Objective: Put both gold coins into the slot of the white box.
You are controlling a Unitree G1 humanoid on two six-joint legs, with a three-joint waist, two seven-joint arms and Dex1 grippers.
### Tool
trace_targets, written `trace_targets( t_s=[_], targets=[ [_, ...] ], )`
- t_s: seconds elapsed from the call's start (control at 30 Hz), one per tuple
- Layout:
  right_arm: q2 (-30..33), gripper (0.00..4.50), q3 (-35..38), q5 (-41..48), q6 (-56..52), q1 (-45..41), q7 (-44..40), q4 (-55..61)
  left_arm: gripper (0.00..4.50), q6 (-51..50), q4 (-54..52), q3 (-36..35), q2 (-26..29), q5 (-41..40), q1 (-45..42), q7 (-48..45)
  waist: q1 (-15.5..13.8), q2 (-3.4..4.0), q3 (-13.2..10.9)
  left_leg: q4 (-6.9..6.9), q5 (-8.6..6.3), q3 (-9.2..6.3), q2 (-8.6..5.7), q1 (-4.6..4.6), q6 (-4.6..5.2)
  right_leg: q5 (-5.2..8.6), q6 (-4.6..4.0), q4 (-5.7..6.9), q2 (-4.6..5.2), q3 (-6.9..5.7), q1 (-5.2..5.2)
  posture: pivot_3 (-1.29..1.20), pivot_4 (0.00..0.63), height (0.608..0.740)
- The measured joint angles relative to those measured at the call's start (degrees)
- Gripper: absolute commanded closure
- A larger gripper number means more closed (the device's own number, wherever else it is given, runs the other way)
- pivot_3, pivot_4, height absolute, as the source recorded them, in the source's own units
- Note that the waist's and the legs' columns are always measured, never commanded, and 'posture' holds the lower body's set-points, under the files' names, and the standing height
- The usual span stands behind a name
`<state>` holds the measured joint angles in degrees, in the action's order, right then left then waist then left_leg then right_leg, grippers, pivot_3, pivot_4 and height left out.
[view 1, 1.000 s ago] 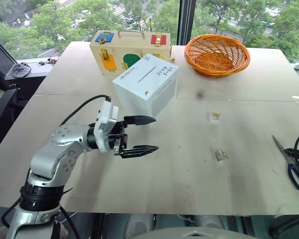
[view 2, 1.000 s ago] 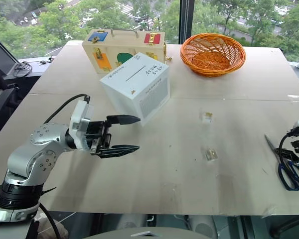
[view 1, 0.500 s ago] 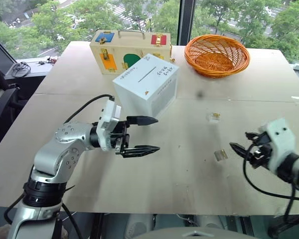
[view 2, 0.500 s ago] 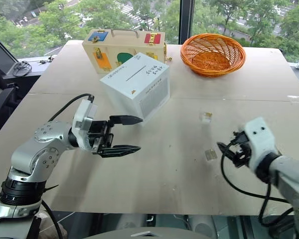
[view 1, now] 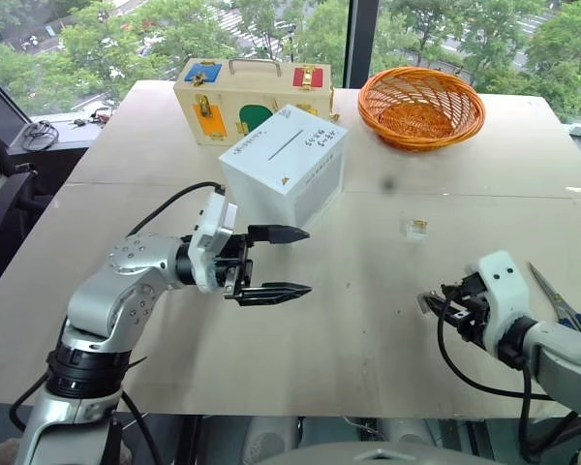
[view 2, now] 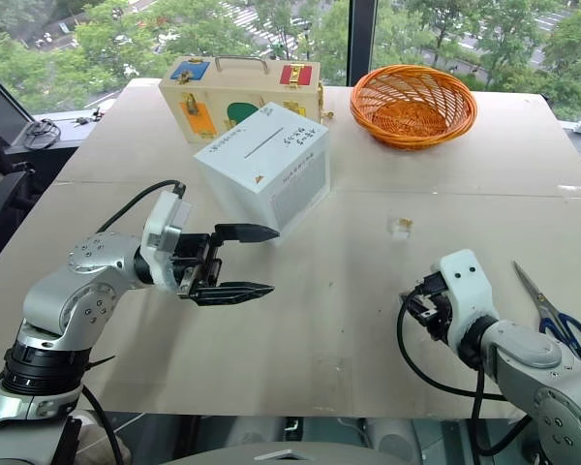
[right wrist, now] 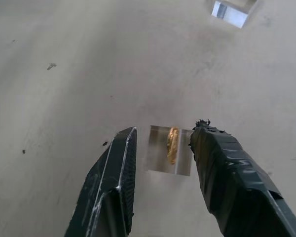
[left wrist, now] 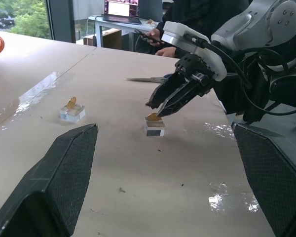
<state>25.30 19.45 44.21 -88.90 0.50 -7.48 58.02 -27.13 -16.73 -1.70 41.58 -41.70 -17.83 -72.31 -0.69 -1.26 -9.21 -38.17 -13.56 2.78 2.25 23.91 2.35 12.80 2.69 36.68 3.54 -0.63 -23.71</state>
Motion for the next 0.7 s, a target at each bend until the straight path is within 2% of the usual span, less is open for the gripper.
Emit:
trace_targets(
  t_s=[0.07, 0.6, 0.7],
  targets=[
    [0.01, 3.08, -0.32, 0.88, -0.01, 0.33, 0.97, 0.0, 0.0, 0.0, 0.0, 0.0, 0.0, 0.0, 0.01, 0.0, 0.0, 0.0, 0.0, 0.0, 0.0, 0.0, 0.0, 0.0, 0.0, 0.0, 0.01, 0.0, 0.0, 0.0, 0.0, 0.0, 0.15, 0.74],
    [1.74, 3.08, -4.01, 0.78, 0.48, 1.04, 4.02, 0.0, 0.0, 0.0, -0.09, -0.02, 0.0, -0.02, 1.11, 0.27, 0.01, 0.01, 0.0, 0.03, 0.0, -0.01, 0.01, 0.0, 0.0, 0.05, 0.08, -0.04, 0.02, -0.01, -0.01, 0.0, 0.15, 0.74],
    [1.74, 3.88, -4.06, -0.05, 0.46, 1.04, 3.99, 0.0, 0.0, 0.0, -0.22, -0.02, 0.0, -0.03, 1.16, 0.51, 0.01, 0.01, -0.01, 0.03, 0.0, -0.01, 0.02, 0.01, 0.0, 0.06, 0.09, -0.05, 0.03, 0.0, -0.02, 0.0, 0.15, 0.74]
  ],
)
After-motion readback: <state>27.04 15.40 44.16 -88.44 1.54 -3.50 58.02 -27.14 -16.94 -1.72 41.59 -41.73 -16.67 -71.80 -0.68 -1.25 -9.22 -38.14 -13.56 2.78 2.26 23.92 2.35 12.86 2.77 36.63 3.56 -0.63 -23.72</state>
